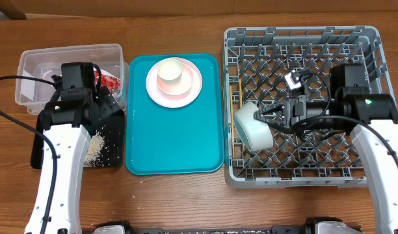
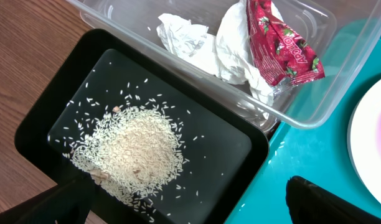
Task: Sort waste into correct bins and load items into the dishwasher
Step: 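Lift the white bowl and set it tilted into the grey rack, then lower the white bowl into the rack's lower left corner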
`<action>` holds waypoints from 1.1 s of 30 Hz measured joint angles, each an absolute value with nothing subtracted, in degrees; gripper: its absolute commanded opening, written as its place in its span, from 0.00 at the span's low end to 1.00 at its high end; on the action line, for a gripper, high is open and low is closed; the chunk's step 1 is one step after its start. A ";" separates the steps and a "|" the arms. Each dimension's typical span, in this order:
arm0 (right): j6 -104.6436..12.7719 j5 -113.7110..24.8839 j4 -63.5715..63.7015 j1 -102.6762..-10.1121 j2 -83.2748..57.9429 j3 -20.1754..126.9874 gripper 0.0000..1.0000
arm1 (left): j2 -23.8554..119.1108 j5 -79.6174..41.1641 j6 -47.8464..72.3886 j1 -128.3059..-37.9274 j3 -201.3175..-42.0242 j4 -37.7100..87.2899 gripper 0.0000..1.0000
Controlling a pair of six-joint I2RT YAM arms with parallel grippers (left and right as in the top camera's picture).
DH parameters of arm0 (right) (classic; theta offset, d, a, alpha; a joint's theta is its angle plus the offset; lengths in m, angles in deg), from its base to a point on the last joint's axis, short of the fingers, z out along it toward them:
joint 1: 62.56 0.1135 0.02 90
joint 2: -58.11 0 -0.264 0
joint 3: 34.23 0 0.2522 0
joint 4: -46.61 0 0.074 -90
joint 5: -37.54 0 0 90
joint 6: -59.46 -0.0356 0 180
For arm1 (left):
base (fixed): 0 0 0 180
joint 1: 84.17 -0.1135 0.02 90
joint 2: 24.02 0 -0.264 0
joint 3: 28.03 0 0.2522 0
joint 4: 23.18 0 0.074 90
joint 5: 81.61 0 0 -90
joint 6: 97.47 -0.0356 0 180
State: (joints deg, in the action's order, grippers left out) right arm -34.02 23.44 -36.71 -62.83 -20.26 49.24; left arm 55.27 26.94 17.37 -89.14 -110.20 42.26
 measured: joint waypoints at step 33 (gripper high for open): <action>-31.55 31.13 -21.43 -62.85 -20.15 24.28 0.04 | 55.27 26.94 17.37 -89.14 -110.20 42.26 1.00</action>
State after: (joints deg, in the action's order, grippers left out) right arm -31.55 31.13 -21.43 -62.85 -20.15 24.28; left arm 55.27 26.94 17.37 -89.14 -110.20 42.26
